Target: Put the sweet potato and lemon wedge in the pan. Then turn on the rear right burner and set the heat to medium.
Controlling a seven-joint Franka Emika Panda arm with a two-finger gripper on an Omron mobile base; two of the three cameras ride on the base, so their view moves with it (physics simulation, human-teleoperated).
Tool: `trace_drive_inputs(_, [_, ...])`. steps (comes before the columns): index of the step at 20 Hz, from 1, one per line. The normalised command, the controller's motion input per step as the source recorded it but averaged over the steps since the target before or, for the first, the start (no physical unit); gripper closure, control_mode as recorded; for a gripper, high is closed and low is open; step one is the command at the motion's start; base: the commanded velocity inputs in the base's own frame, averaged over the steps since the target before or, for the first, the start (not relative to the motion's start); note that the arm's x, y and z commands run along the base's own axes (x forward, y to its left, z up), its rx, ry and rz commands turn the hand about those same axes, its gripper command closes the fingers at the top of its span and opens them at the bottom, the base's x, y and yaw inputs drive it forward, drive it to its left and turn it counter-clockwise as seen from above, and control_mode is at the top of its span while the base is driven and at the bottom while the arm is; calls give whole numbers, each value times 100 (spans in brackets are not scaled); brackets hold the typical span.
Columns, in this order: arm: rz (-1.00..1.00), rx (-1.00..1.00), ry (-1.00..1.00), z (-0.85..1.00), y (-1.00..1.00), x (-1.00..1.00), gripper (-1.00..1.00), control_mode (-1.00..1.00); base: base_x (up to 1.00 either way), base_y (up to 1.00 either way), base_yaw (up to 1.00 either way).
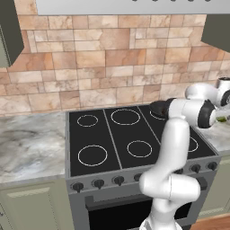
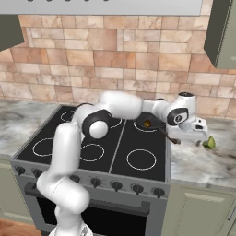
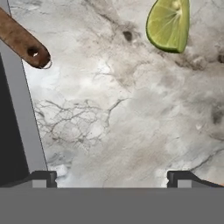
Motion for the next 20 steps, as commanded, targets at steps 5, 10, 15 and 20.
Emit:
trace_drive_inputs(5, [-1,8,5,-3,-44,25,-100,-100,0,0,0])
trace_drive_inputs(10, [0,6,1,-14,-47,34,-100,-100,0,0,0])
trace_drive_inputs(15, [0,6,0,-2,-31,33,-100,-100,0,0,0])
trace_drive_inputs(20, [0,6,0,-16,-22,26,-100,-100,0,0,0])
